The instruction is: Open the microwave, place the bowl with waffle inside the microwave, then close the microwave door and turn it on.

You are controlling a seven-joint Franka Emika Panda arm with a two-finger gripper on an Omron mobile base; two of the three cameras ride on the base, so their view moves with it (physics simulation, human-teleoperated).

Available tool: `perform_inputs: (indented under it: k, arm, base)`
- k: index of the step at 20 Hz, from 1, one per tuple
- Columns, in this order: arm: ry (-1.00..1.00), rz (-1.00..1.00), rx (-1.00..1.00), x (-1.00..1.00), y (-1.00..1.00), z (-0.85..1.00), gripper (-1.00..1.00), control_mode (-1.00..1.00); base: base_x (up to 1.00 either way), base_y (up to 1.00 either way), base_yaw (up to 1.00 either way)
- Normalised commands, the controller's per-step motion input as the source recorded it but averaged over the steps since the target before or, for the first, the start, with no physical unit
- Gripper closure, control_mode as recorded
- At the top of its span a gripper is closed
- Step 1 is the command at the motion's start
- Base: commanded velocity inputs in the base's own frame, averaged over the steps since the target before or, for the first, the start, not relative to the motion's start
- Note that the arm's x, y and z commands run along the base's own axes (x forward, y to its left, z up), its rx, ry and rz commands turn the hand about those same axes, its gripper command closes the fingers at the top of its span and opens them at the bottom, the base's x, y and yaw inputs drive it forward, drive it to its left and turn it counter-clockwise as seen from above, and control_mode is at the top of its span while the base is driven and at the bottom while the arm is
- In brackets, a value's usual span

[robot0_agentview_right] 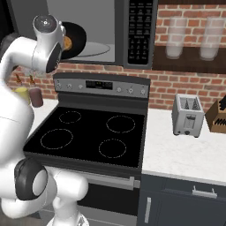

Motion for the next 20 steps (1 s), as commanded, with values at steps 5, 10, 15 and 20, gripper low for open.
perform_inputs:
  k: [5, 10, 15, 20]
  arm:
    - [0.01, -0.01, 0.00, 0.56, 0.02, 0.00, 1.00, -1.00]
    - [0.06, -0.01, -0.02, 0.57, 0.07, -0.14, 1.00, -1.00]
    - [0.04, 0.00, -0.01, 0.51, 0.08, -0.07, 1.00, -1.00]
    - [0.00, 0.00, 0.00, 0.58, 0.12, 0.00, 1.00, -1.00]
  base:
    - [0.00, 0.00, 0.00]
    - [0.00, 0.00, 0.00]
    - [0.00, 0.00, 0.00]
    - [0.00, 0.00, 0.00]
